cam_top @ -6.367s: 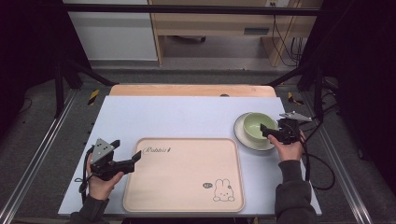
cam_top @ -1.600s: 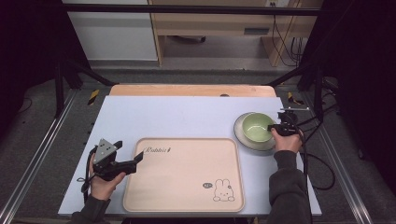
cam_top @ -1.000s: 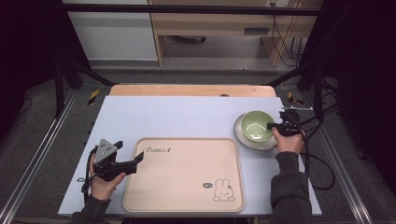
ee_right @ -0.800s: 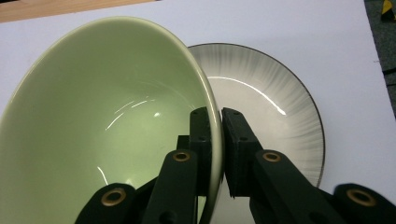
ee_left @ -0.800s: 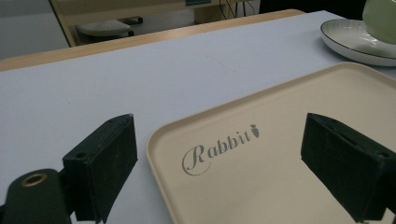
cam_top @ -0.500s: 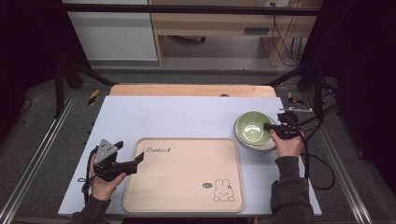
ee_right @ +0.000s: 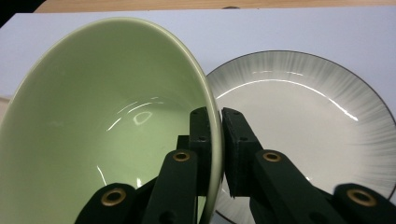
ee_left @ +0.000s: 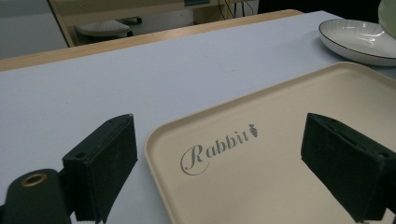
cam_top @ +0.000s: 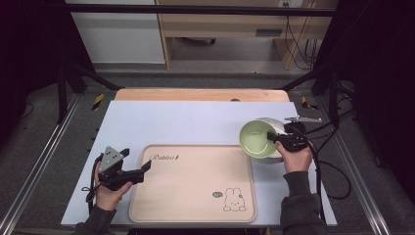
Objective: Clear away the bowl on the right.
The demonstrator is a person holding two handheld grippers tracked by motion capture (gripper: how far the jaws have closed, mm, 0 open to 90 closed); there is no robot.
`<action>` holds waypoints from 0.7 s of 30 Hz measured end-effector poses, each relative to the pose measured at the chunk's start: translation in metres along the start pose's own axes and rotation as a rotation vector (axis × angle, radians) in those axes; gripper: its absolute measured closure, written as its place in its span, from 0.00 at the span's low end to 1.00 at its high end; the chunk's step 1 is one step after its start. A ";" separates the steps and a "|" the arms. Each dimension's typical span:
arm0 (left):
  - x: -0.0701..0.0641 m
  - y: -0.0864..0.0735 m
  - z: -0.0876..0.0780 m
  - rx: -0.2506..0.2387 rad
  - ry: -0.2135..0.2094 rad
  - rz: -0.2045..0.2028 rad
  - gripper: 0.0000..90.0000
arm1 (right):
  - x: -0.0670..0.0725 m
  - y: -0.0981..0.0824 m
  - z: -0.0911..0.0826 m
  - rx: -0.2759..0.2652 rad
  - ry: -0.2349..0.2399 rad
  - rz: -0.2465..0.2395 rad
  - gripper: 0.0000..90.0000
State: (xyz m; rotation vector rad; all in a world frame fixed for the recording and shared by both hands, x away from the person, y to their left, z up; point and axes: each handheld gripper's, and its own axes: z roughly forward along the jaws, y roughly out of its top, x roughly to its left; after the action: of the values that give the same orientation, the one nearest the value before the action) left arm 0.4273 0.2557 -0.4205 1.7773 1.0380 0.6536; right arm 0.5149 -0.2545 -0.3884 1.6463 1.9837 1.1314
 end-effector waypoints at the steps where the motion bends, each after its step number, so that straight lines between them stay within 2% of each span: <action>1: 0.000 0.000 0.000 0.001 0.000 0.000 0.11 | 0.001 0.000 0.000 0.000 0.006 0.001 0.92; 12: -0.001 0.000 -0.001 -0.004 -0.003 0.005 0.11 | 0.014 -0.002 -0.006 -0.005 0.055 -0.018 0.92; 21: -0.002 0.000 -0.002 -0.005 -0.005 0.007 0.11 | 0.034 -0.002 -0.003 0.015 0.100 -0.068 0.92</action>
State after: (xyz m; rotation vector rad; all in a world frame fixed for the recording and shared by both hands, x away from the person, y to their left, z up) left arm 0.4251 0.2547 -0.4196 1.7780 1.0262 0.6549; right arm 0.5018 -0.2243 -0.3804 1.5456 2.0973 1.1981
